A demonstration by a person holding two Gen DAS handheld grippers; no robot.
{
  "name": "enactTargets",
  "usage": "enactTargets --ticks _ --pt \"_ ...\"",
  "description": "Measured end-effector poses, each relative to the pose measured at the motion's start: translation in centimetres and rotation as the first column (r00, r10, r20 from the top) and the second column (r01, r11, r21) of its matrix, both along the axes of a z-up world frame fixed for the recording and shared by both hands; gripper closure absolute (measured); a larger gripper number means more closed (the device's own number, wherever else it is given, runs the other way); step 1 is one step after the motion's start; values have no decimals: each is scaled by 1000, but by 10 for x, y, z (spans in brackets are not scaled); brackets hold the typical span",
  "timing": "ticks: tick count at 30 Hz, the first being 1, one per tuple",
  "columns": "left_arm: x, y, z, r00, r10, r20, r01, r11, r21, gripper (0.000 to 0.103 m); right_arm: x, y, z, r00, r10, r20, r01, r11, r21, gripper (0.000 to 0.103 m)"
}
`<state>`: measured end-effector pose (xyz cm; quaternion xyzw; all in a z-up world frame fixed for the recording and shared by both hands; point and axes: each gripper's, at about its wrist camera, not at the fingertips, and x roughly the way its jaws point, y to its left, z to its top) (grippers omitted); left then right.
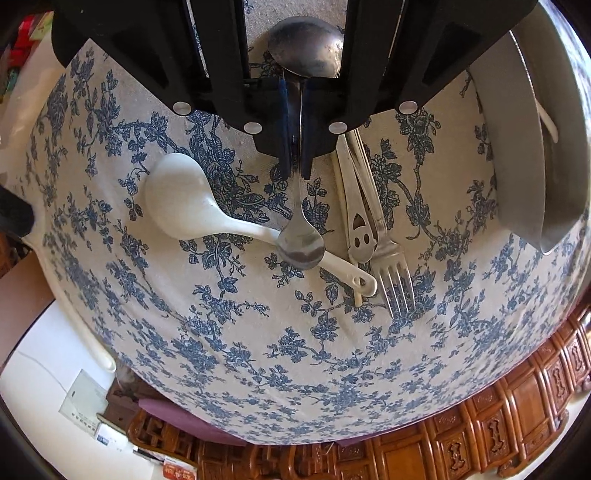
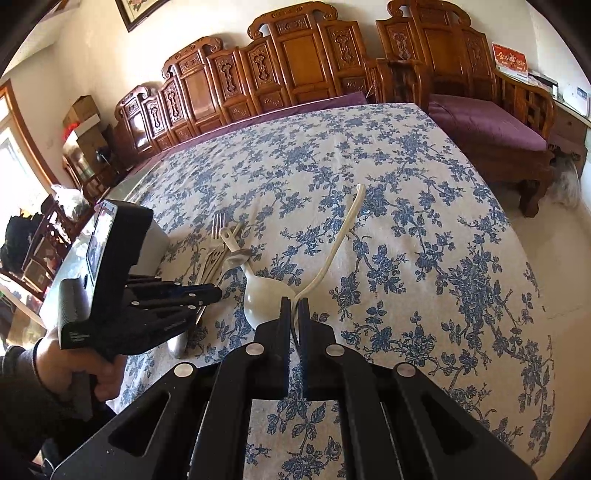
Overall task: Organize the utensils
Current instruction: 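Grasp a steel spoon with the left tool while the right tool holds the white spoon, then carry the steel spoon over the grey tray and open the left tool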
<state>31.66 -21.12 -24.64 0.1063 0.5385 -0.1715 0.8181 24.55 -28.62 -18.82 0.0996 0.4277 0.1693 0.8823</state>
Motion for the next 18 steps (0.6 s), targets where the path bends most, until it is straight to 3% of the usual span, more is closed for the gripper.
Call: enactTargets --ticks 6,18 --pt "-6 -3 8 1000 -3 29 4 1000 -7 100 -1 0 0 1000 4 -6 -4 1000 3 98" --pt "-37 3 71 987 -28 159 37 998 -50 100 -6 14 10 999 35 21 -35 999 -18 98"
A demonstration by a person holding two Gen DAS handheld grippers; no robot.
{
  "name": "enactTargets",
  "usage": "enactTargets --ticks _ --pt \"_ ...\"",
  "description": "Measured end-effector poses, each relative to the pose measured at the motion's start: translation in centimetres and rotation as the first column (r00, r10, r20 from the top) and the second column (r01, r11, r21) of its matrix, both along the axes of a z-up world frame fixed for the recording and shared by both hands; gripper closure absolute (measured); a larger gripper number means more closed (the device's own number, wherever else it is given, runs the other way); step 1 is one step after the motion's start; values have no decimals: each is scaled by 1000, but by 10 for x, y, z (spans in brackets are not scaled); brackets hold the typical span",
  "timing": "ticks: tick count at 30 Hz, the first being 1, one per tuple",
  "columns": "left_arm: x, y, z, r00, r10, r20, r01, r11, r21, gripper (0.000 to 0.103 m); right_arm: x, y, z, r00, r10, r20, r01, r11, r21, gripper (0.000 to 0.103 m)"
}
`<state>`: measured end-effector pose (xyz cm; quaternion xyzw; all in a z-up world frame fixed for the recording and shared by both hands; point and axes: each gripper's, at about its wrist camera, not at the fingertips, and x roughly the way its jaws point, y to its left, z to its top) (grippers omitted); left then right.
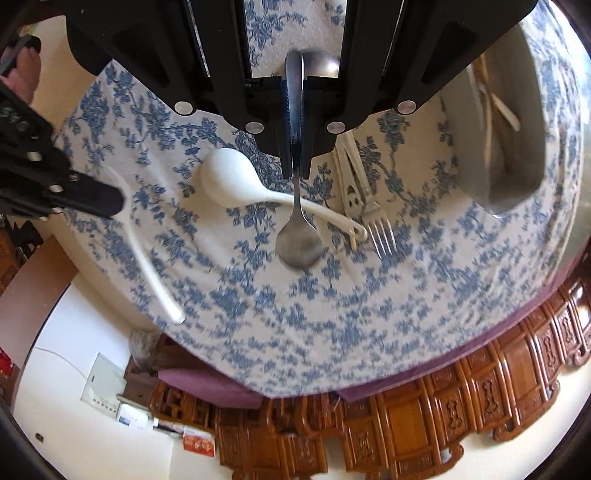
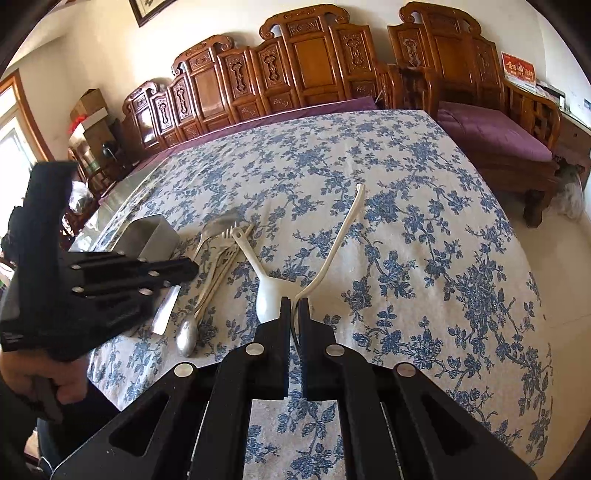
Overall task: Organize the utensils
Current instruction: 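Carry the steel spoon over the grey tray and open the left tool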
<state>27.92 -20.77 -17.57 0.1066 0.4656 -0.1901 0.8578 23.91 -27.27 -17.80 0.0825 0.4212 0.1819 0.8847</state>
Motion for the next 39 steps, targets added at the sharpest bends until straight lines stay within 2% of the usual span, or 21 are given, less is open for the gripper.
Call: enactTargets --ticks 7,18,28,39 --pt "-15 12 32 998 -1 67 3 1000 -21 100 -3 8 7 999 23 24 -23 1000 -15 98" --pt "-31 58 46 994 49 95 -44 998 -51 100 -10 26 13 997 62 43 -60 998 -31 98" --pt "-31 114 43 987 130 96 -126 991 -44 100 -21 50 20 991 121 62 -119 992 -35 98" --pt "-15 175 18 969 235 72 -234 972 -25 100 -33 80 27 979 190 74 -188 982 -25 98"
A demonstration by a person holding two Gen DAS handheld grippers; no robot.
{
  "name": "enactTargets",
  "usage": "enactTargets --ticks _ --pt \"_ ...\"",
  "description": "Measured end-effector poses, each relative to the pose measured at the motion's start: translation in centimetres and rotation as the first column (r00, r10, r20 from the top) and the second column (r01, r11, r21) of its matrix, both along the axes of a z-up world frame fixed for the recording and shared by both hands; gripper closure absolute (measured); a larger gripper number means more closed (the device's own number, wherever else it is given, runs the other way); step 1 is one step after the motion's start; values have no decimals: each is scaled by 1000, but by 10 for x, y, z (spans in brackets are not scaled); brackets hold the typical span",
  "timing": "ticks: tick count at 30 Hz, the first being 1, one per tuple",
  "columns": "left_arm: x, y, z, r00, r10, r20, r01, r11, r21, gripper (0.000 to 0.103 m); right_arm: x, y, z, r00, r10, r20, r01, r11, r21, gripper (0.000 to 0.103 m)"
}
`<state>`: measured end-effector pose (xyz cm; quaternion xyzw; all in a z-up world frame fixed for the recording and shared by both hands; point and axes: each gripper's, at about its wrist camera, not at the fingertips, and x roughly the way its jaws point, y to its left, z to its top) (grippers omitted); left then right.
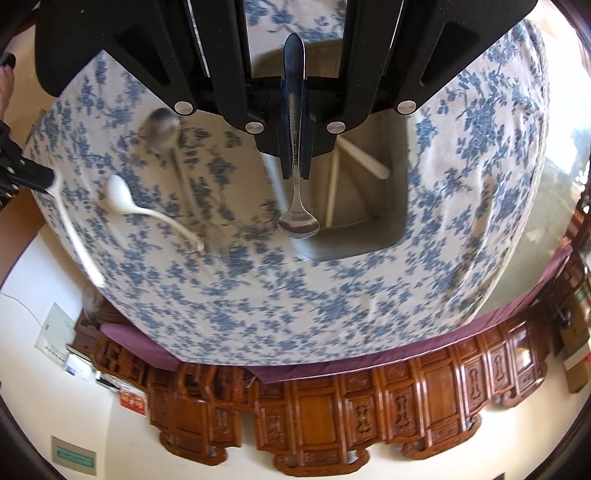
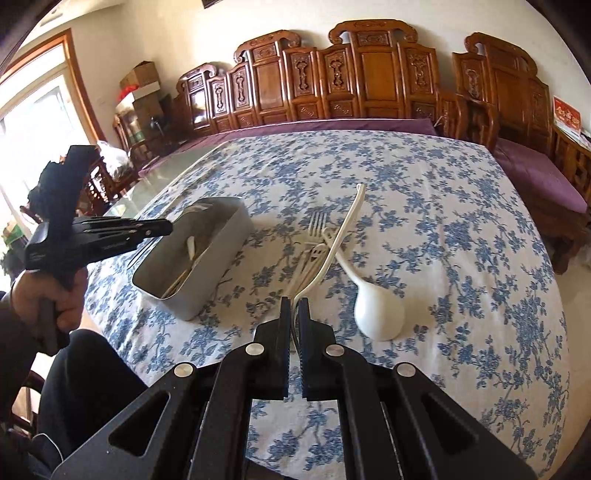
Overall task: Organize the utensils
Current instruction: 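Carry the steel spoon over the grey tray and open the left tool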
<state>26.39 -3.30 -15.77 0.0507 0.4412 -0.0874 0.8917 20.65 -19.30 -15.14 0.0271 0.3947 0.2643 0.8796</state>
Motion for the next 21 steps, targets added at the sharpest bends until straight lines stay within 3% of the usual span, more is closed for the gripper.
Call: enactTargets --ticks 10,21 --pt "29 31 -39 997 56 -62 -55 998 21 100 -2 24 -11 999 36 -23 -37 999 -20 98" --pt "46 33 -66 989 60 -135 -55 998 41 100 4 50 -13 996 79 -38 -80 996 -28 98"
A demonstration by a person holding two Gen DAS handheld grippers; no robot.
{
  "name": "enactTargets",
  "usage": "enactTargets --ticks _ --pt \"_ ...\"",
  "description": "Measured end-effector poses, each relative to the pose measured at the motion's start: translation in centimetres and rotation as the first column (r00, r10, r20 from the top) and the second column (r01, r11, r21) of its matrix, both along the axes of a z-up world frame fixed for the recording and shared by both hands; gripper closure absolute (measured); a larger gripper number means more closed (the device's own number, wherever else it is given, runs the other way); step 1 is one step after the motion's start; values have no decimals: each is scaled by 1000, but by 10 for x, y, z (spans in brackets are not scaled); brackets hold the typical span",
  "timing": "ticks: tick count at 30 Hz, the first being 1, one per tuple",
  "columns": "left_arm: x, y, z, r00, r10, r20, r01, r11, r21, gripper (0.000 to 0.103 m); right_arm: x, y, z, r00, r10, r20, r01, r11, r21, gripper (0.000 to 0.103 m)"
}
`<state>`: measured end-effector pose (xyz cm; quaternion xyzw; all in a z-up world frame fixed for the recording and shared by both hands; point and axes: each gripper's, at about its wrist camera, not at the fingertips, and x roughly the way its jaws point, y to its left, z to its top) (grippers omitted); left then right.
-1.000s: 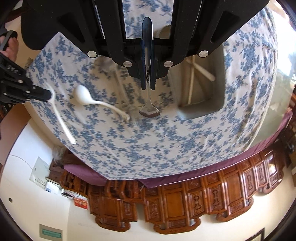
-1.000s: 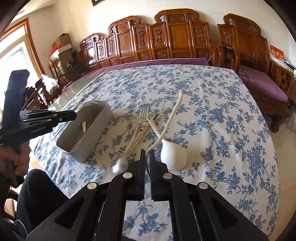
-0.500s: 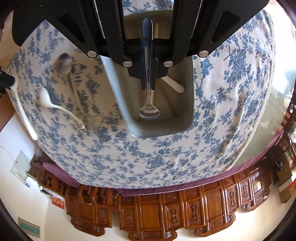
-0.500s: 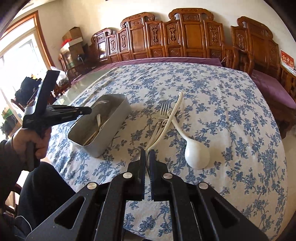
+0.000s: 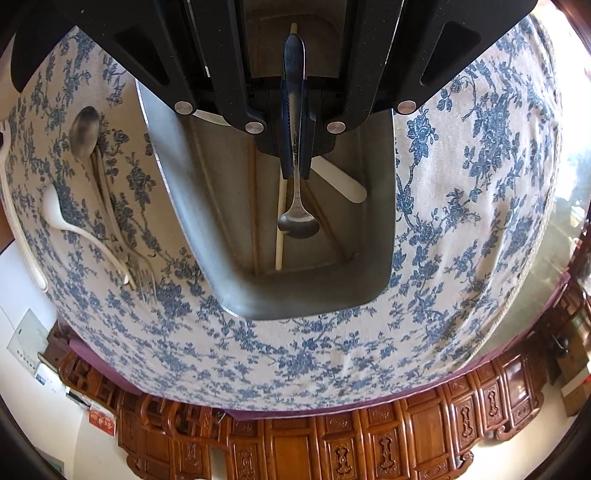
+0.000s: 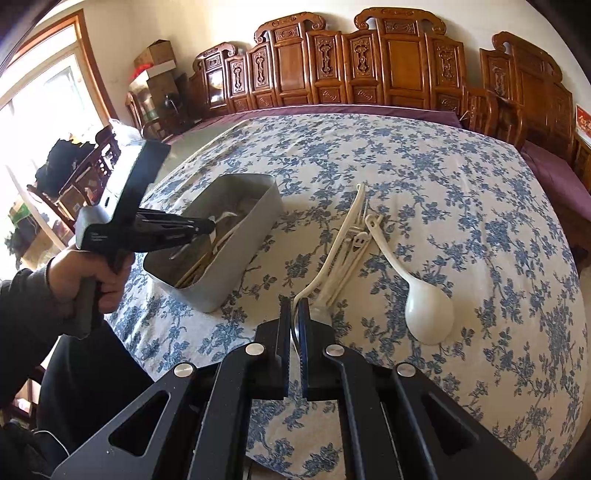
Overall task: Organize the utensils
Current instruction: 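Carry the steel spoon over the grey tray and open the left tool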
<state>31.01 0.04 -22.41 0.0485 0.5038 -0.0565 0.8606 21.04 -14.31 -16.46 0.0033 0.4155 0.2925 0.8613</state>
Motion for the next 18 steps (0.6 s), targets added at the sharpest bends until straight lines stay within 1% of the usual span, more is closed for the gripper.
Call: enactTargets --ticks 5,7,12,18 --pt "5 1 -4 1000 5 -21 -5 1000 3 99 -1 9 3 1000 9 3 -9 1000 -6 98" --pt "6 3 -4 999 9 -35 -9 1000 -12 99 -3 12 4 1000 11 4 -11 1000 -13 98" --pt "0 6 7 1000 -3 -11 3 1000 -23 99 -8 17 9 1000 13 10 -13 1000 -23 98" --pt "-15 17 31 999 -13 41 14 999 -42 99 -13 34 20 999 24 24 -23 999 -38 98"
